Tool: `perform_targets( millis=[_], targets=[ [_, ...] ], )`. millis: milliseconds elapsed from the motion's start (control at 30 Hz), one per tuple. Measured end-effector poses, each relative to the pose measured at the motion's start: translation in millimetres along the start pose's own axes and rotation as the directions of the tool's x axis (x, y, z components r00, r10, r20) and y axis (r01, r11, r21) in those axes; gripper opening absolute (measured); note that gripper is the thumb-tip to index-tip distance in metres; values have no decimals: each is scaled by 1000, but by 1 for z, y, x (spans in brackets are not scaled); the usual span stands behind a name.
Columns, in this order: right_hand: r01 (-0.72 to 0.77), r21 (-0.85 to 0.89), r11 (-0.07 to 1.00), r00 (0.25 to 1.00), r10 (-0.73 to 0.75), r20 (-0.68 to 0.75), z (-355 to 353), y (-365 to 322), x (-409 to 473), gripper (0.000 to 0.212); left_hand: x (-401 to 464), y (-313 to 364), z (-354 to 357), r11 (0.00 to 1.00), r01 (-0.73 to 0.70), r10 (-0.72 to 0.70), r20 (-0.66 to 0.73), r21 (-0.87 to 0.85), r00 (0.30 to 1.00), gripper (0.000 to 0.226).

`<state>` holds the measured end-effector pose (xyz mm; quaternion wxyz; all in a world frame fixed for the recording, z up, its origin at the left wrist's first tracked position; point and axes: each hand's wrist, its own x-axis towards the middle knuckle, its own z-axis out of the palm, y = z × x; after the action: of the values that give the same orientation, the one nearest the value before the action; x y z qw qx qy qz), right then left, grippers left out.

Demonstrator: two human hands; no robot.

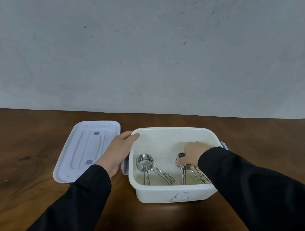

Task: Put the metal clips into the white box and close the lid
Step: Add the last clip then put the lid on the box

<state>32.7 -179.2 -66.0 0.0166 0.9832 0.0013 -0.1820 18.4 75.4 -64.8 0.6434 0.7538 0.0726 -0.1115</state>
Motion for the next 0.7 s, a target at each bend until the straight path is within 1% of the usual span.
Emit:
perform_targets(
  millis=[33, 67, 100, 133, 167, 200, 233, 267, 300, 333, 400, 433, 500, 533, 567, 633, 667, 700],
  targets=[
    [3, -33, 999, 1000, -4, -28, -5, 1, -3, 43, 1, -1, -2, 1000, 8, -8, -5, -18, 1000, 40],
    [8, -64, 998, 997, -12, -72, -13, 2, -6, 44, 3, -2, -3, 999, 10, -12, -47, -51, 999, 47],
    [15, -71, 997, 992, -24, -125, -21, 4, -10, 43, 3, -5, -6, 997, -8, -1, -122, -71, 993, 49],
    [31, -51, 998, 983, -40, -178, -30, 6, -14, 44, 2, -9, -10, 998, -44, 32, -224, -49, 974, 46],
    [51, -7, 999, 972, -51, -228, -39, 8, -18, 48, 0, -16, -15, 993, -71, 97, -329, 89, 939, 42],
    [75, 55, 996, 960, -57, -274, -47, 10, -22, 50, -4, -22, -20, 942, -58, 191, -386, 330, 903, 37],
    [104, 121, 987, 945, -60, -321, -52, 10, -28, 50, -8, -30, -25, 821, -13, 278, -379, 570, 883, 35],
    [138, 175, 975, 928, -65, -367, -56, 10, -34, 49, -12, -41, -28, 675, 17, 331, -324, 737, 886, 35],
    [171, 209, 963, 911, -75, -405, -57, 9, -40, 48, -15, -52, -32, 554, 23, 334, -248, 832, 909, 36],
    [204, 228, 952, 898, -89, -431, -57, 6, -45, 48, -18, -63, -33, 480, 11, 311, -182, 877, 933, 37],
    [274, 239, 932, 874, -137, -466, -52, -2, -56, 48, -23, -87, -36, 401, -23, 274, -96, 916, 957, 37],
    [307, 232, 923, 860, -164, -484, -49, -7, -60, 48, -25, -98, -37, 384, -43, 286, -75, 922, 955, 36],
    [364, 231, 902, 832, -204, -516, -43, -16, -65, 50, -26, -110, -39, 374, -68, 335, -67, 925, 940, 27],
    [389, 243, 888, 822, -215, -528, -40, -19, -65, 51, -27, -111, -39, 385, -74, 344, -69, 920, 937, 23],
    [408, 259, 876, 814, -220, -537, -38, -21, -65, 52, -27, -112, -39, 388, -83, 348, -63, 918, 935, 24],
    [425, 297, 855, 809, -212, -547, -35, -23, -64, 52, -30, -108, -37, 352, -98, 378, -46, 931, 924, 30],
    [431, 324, 842, 808, -201, -553, -34, -23, -65, 51, -32, -104, -37, 351, -95, 412, -62, 931, 909, 32],
    [436, 359, 825, 806, -181, -563, -35, -22, -67, 49, -36, -97, -38, 382, -81, 448, -108, 920, 888, 33]
  ],
)
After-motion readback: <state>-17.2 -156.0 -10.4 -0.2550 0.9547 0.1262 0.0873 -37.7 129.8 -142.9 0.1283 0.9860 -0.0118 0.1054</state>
